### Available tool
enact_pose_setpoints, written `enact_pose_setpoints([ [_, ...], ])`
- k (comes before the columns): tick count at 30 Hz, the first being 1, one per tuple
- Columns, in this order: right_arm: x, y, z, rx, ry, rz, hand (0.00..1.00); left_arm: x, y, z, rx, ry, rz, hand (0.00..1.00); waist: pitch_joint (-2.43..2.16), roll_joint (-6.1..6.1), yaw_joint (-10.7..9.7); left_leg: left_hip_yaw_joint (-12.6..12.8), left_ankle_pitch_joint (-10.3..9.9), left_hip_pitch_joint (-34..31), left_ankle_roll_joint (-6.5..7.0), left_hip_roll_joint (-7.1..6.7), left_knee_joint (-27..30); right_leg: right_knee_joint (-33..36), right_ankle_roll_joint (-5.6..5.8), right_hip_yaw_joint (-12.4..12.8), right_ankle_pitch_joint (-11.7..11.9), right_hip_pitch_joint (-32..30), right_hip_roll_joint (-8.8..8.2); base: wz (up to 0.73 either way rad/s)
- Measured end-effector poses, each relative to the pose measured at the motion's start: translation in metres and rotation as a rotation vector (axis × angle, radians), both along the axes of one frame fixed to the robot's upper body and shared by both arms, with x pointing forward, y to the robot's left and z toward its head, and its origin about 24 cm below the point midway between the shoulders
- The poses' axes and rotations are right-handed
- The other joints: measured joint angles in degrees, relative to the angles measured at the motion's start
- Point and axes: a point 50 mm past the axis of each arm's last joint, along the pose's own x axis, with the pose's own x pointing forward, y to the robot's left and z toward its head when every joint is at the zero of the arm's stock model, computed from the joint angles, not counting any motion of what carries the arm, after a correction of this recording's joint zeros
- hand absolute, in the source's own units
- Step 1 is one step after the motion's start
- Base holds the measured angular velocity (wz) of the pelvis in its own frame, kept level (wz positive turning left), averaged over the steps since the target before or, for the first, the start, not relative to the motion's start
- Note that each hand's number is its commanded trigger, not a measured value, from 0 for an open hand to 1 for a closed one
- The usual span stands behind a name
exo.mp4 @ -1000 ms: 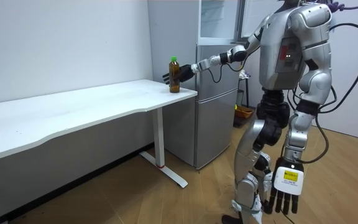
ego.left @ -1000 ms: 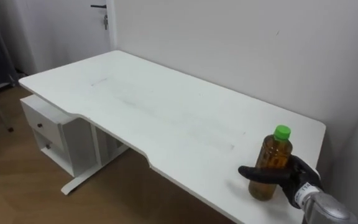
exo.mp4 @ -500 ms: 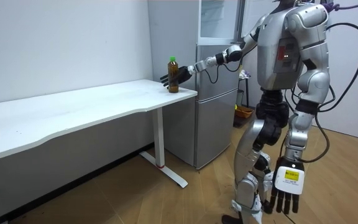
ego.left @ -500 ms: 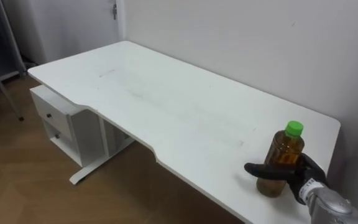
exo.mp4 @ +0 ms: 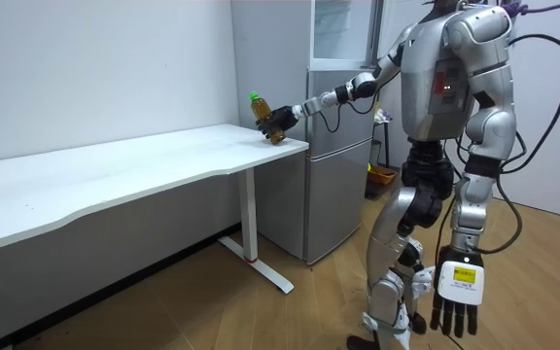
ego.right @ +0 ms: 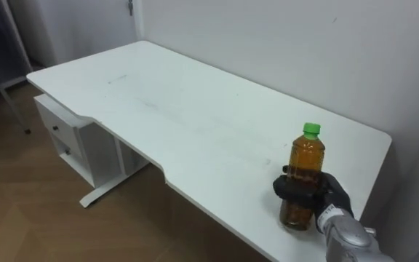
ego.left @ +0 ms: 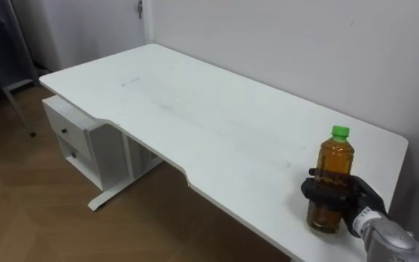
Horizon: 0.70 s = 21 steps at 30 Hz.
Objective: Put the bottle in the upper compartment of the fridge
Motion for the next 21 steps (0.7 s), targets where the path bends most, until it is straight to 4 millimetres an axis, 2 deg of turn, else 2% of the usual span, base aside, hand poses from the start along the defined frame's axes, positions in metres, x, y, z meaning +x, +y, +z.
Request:
enact_pose_setpoints([
  [7, 0.001, 0.001, 0.001, 0.011, -0.005, 0.02, 1.0, 0.003, -0.001, 0.0, -0.005, -0.021, 0.0, 0.0, -0.12, 0.48, -0.77, 0.05, 0.0, -0.02, -0.01, 0.06, -0.08, -0.03, 0.0, 0.17, 0.0, -0.11, 0.04, 0.0],
  [10, 0.002, 0.005, 0.005, 0.014, -0.023, 0.045, 1.0, 0.004, -0.001, 0.001, -0.002, -0.023, -0.001, 0.0, -0.36, 0.84, -1.39, 0.3, 0.0, -0.05, 0.0, 0.11, -0.17, -0.03, 0.0, 0.4, 0.0, -0.35, 0.01, -0.06],
  [14, 0.008, 0.018, 0.026, 0.008, -0.111, 0.093, 1.0, 0.002, -0.001, 0.001, 0.009, -0.027, 0.001, 0.0, -0.61, 0.86, -2.54, 1.55, 0.03, 0.81, 0.03, 0.29, -0.62, -0.16, 0.0, 1.73, 0.0, -0.07, -0.04, -0.14],
  [15, 0.009, 0.024, 0.032, 0.001, -0.139, 0.121, 1.0, 0.001, -0.001, 0.001, 0.016, -0.021, 0.003, 0.0, -0.85, 0.7, -2.84, 1.95, 0.06, 1.76, 0.08, 0.3, -1.27, -0.2, 0.0, 2.12, 0.0, 0.37, -0.13, -0.2],
  [17, 0.011, 0.034, 0.042, -0.008, -0.183, 0.164, 1.0, -0.001, 0.0, 0.0, 0.021, -0.016, 0.006, 0.0, -1.03, 0.46, -3.08, 3.07, 0.06, 3.22, 0.09, 0.53, -1.74, -0.35, 0.01, 3.49, 0.0, 1.18, -0.15, -0.26],
  [21, 0.011, 0.05, 0.068, -0.017, -0.296, 0.235, 1.0, -0.001, 0.0, 0.0, 0.035, -0.018, 0.011, 0.0, -1.07, 0.46, -3.99, 4.28, 0.05, 5.9, 0.07, 0.96, -3.06, -0.46, 0.01, 4.89, 0.0, 2.83, 0.01, -0.15],
])
